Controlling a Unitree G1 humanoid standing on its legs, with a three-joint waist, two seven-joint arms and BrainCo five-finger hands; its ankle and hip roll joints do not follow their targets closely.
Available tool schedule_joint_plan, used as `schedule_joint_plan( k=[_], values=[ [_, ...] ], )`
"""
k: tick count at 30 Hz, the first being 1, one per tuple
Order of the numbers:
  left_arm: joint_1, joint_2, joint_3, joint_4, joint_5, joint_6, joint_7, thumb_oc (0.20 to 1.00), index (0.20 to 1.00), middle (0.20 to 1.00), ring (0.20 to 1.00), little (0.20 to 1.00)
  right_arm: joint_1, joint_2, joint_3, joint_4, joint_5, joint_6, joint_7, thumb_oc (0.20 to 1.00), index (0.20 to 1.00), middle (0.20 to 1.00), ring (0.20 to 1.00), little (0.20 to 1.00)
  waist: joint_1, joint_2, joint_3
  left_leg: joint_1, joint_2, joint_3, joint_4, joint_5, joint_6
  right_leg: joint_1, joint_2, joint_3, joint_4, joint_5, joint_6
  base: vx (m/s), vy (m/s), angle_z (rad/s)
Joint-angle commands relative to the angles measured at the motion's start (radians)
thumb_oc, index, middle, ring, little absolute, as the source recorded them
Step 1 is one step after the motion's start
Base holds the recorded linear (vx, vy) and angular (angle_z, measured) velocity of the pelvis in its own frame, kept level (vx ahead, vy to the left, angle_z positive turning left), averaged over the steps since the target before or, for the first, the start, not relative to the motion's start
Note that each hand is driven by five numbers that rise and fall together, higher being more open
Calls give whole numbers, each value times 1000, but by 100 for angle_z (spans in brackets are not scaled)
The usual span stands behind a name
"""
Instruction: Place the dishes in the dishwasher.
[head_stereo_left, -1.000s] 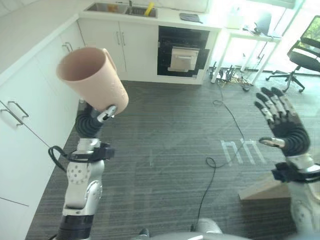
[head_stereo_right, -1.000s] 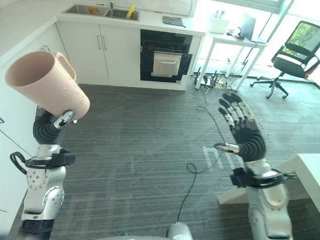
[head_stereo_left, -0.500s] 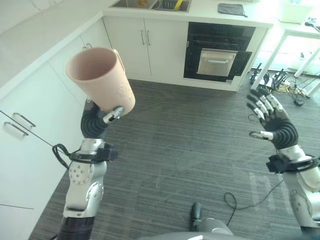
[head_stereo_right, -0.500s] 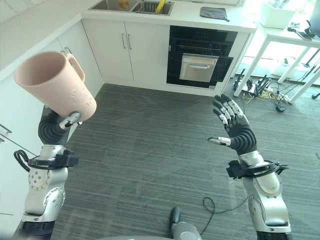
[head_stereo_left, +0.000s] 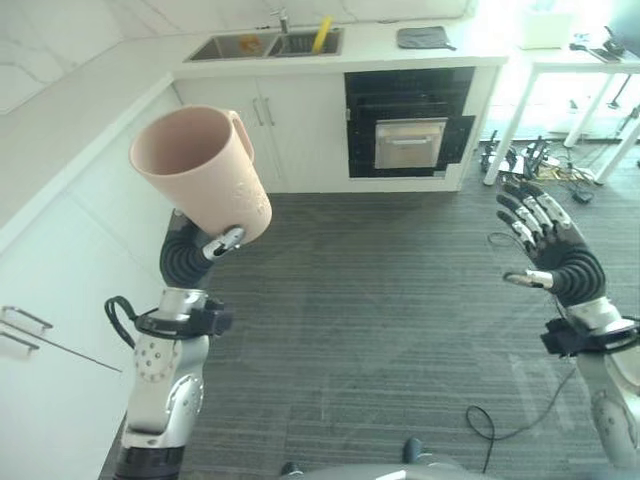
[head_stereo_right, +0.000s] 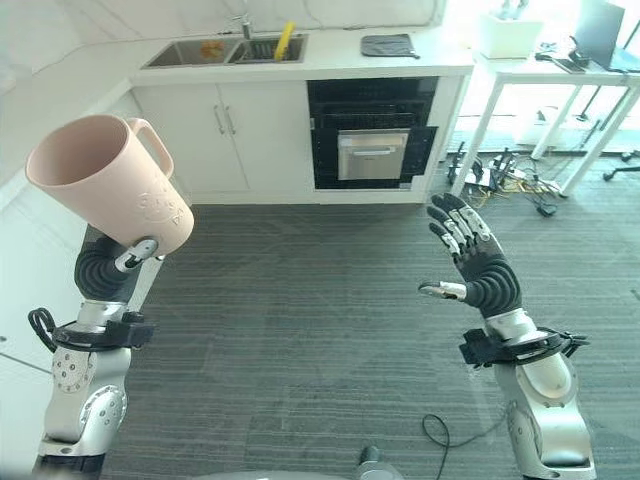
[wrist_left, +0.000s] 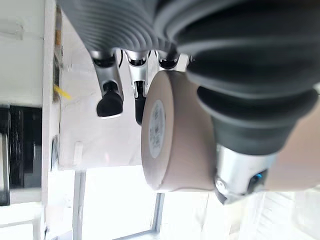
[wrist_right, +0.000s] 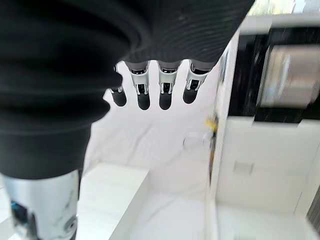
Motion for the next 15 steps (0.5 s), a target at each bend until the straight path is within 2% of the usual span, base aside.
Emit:
schedule_joint_plan(
  k=[1,8,9,12,15],
  values=[
    [-38,58,51,-43,15,-58,0,200,200,200,200,200,-73,-12,-37,-51,-16,-49,-11,1000,1000,1000,1000,1000,12,-14,-8,51,78,9,-4,-70,-18,18,-119,-65,-1,-32,109,24,-4,20],
    [-36,52,45,-50,29,-64,15,200,200,200,200,200,-81,-16,-32,-49,-27,-43,-23,1000,1000,1000,1000,1000,12,-17,-10,61,76,1,-4,-80,-13,20,-106,-50,-1,-40,101,-3,-23,-4],
    [-83,3,-15,-30,90,-114,150,200,200,200,200,200,-30,-19,-57,-26,-21,-137,-115,1000,1000,1000,1000,1000,-16,-40,-27,-11,-102,-114,-4,-128,73,-14,45,135,-1,-98,19,0,0,0],
    [-75,9,-6,-28,67,-108,147,200,200,200,200,200,-41,-23,-50,-33,-8,-129,-116,1000,1000,1000,1000,1000,-10,-38,-31,0,-100,-107,-4,-133,77,-3,44,124,-1,-102,19,3,-28,-16],
    [-81,10,-12,-22,83,-131,149,200,200,200,200,200,-45,-20,-47,-32,-17,-124,-115,1000,1000,1000,1000,1000,-12,-36,-32,9,-97,-103,-4,-136,80,4,50,123,-1,-105,14,-1,-66,-4]
  ],
)
